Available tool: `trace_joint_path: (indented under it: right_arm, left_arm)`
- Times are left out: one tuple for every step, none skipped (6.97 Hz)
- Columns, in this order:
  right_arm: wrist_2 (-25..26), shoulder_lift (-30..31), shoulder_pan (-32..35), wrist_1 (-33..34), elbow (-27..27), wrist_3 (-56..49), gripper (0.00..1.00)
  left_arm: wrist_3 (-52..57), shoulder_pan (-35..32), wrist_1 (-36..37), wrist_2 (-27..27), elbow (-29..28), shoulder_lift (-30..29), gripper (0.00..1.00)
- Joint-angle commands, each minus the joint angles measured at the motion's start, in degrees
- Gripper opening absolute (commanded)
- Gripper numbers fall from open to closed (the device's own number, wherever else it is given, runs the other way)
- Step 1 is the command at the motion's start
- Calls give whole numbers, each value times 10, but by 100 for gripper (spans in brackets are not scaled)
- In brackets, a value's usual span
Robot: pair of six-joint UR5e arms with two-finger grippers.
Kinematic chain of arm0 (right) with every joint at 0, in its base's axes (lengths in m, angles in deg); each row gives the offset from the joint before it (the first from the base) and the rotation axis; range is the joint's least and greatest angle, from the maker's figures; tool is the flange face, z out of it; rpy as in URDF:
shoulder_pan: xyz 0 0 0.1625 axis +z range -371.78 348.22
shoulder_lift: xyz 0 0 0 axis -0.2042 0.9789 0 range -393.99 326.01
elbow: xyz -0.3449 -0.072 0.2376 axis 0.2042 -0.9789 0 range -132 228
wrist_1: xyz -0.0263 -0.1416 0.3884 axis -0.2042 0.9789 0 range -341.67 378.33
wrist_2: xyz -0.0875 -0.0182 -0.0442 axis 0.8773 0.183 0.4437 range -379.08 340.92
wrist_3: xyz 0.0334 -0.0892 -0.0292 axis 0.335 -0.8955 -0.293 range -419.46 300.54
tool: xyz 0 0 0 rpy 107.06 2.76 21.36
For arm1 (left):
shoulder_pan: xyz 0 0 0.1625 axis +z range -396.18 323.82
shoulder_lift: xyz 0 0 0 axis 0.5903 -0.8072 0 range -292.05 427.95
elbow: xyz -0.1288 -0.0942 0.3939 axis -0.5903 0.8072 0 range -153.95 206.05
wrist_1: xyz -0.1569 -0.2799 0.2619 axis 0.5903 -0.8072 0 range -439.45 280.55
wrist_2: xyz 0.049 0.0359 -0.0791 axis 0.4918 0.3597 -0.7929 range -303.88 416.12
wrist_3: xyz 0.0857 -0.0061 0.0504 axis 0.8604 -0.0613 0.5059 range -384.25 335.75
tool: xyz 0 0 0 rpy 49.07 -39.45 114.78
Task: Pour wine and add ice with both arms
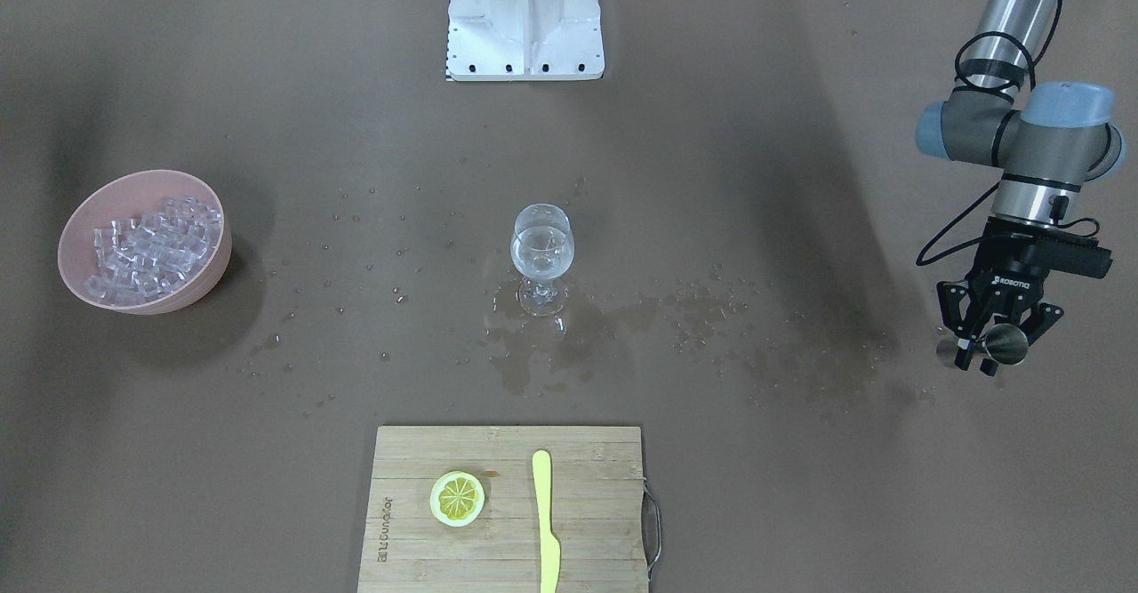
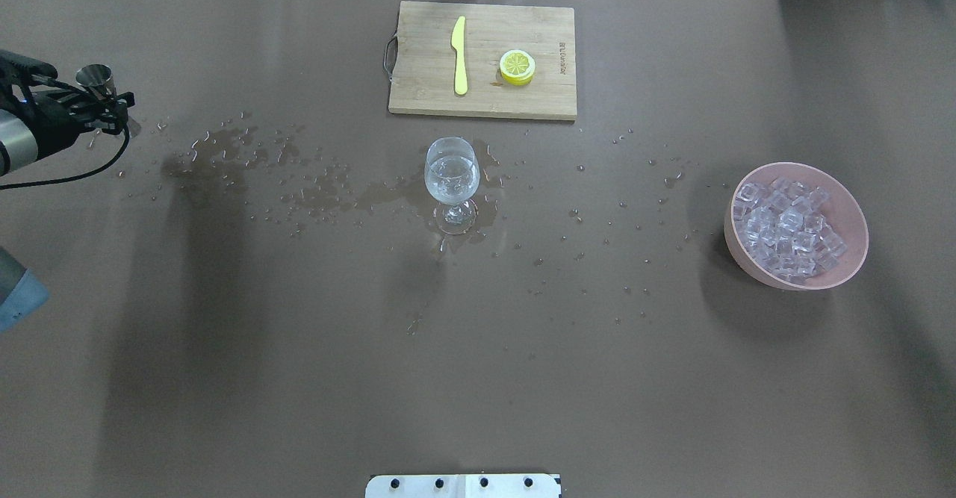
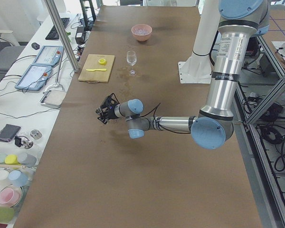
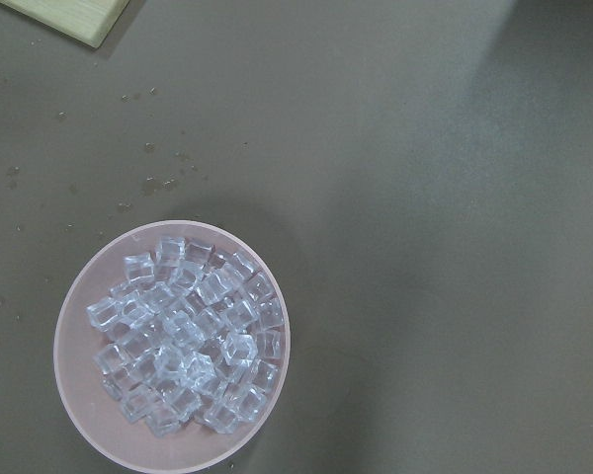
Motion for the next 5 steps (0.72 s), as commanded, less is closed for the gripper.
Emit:
trace_joint_path:
  right_arm:
    - [0,0,0,0,1,1,100]
    - [0,0,0,0,7,3,100]
    - [0,0,0,-1,8,11,100]
    - [0,0,0,0,8,11,100]
    - [0,0,0,0,8,11,100]
  left_arm:
    - [0,2,-45,19,-37,5,0]
    - [-18,3,-45,17,-38,4,0]
    - [-38,4,-45,12,-38,4,0]
    - [-35,5,-43,11,-37,4,18]
    - [-34,5,-42,11,-38,3,39]
